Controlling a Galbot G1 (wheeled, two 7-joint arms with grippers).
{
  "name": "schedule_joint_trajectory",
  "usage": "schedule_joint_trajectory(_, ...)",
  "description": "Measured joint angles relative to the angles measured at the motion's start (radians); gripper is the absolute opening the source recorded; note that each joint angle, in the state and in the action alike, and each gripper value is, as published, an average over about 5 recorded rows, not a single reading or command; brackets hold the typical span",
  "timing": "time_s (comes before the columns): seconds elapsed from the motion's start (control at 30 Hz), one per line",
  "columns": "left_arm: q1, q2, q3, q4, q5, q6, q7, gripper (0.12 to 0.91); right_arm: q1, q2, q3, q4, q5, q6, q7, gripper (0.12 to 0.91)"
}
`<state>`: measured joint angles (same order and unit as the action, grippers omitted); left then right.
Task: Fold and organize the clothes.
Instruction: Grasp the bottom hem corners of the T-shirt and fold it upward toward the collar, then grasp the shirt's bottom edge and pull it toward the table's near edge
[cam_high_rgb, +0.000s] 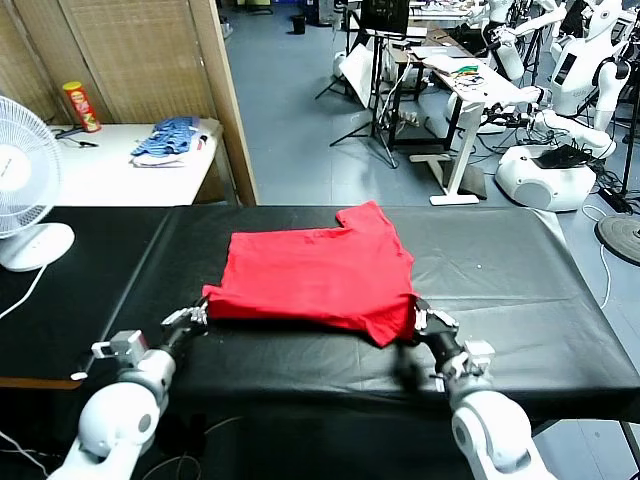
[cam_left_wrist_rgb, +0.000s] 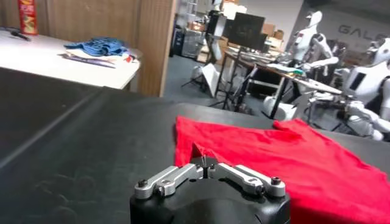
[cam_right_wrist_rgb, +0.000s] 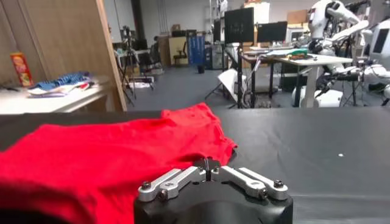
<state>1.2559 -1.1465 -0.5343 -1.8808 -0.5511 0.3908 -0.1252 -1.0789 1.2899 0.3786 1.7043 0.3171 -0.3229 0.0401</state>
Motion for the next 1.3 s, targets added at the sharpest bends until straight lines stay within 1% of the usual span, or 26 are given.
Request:
schedule_joint_trajectory(0.1, -0.029, 0.006, 0.013, 0.036, 0.013, 0.0, -0.001, 0.126, 0.039, -0.003, -0.015, -0.04, 0.003, -0.001, -0.016, 0.122)
schedule_joint_trajectory(0.17, -0.046, 0.01, 0.024, 0.056, 0.021, 0.002, -0.002, 0.126, 0.057, -0.008, -0.021, -0.055, 0.01, -0.015, -0.032, 0.127)
schedule_joint_trajectory(0.23, -0.062, 0.012, 0.034, 0.075, 0.028, 0.004, -0.003, 0.126, 0.063, -0.016, -0.021, -0.055, 0.022, -0.041, -0.045, 0.169)
schedule_joint_trajectory(0.27, -0.071, 0.012, 0.04, 0.084, 0.031, 0.005, -0.003, 0.126, 0.06, -0.021, -0.018, -0.048, 0.029, -0.055, -0.052, 0.207)
schedule_joint_trajectory(0.37, -0.092, 0.008, 0.055, 0.103, 0.04, 0.01, -0.006, 0.138, 0.035, -0.04, -0.008, -0.003, 0.047, -0.091, -0.064, 0.36)
schedule_joint_trajectory(0.4, -0.096, 0.006, 0.058, 0.106, 0.042, 0.011, -0.006, 0.16, 0.021, -0.049, -0.004, 0.019, 0.051, -0.1, -0.065, 0.427)
schedule_joint_trajectory(0.47, -0.097, 0.005, 0.06, 0.105, 0.045, 0.012, -0.007, 0.237, -0.013, -0.069, 0.008, 0.068, 0.056, -0.114, -0.064, 0.527)
schedule_joint_trajectory(0.6, -0.077, 0.009, 0.053, 0.084, 0.052, 0.013, -0.002, 0.454, -0.091, -0.107, 0.032, 0.161, 0.052, -0.117, -0.062, 0.712)
schedule_joint_trajectory(0.63, -0.069, 0.011, 0.05, 0.077, 0.053, 0.013, -0.001, 0.521, -0.11, -0.112, 0.037, 0.177, 0.047, -0.116, -0.062, 0.741)
schedule_joint_trajectory(0.67, -0.061, 0.012, 0.047, 0.069, 0.055, 0.013, 0.001, 0.571, -0.129, -0.115, 0.04, 0.19, 0.041, -0.113, -0.063, 0.771)
schedule_joint_trajectory(0.7, -0.052, 0.013, 0.044, 0.062, 0.055, 0.013, 0.003, 0.621, -0.146, -0.116, 0.042, 0.199, 0.034, -0.11, -0.064, 0.785)
schedule_joint_trajectory(0.73, -0.043, 0.014, 0.041, 0.054, 0.054, 0.014, 0.005, 0.679, -0.162, -0.116, 0.043, 0.206, 0.028, -0.107, -0.065, 0.79)
schedule_joint_trajectory(0.77, -0.034, 0.015, 0.04, 0.048, 0.052, 0.015, 0.007, 0.72, -0.177, -0.115, 0.043, 0.211, 0.021, -0.104, -0.067, 0.795)
schedule_joint_trajectory(0.83, -0.017, 0.017, 0.037, 0.036, 0.043, 0.019, 0.01, 0.775, -0.203, -0.112, 0.042, 0.218, 0.01, -0.099, -0.069, 0.796)
schedule_joint_trajectory(0.93, -0.003, 0.018, 0.037, 0.029, 0.014, 0.03, 0.013, 0.795, -0.229, -0.104, 0.037, 0.222, -0.006, -0.092, -0.071, 0.774)
schedule_joint_trajectory(1.03, -0.004, 0.015, 0.037, 0.034, -0.02, 0.039, 0.013, 0.798, -0.241, -0.095, 0.032, 0.221, -0.025, -0.085, -0.071, 0.692)
schedule_joint_trajectory(1.13, -0.012, 0.013, 0.037, 0.048, -0.051, 0.044, 0.014, 0.798, -0.244, -0.09, 0.026, 0.217, -0.046, -0.078, -0.071, 0.58)
schedule_joint_trajectory(1.27, -0.021, 0.013, 0.038, 0.067, -0.073, 0.047, 0.021, 0.793, -0.24, -0.088, 0.018, 0.207, -0.075, -0.071, -0.069, 0.386)
schedule_joint_trajectory(1.3, -0.023, 0.013, 0.039, 0.072, -0.075, 0.047, 0.023, 0.781, -0.237, -0.088, 0.015, 0.204, -0.079, -0.071, -0.069, 0.336)
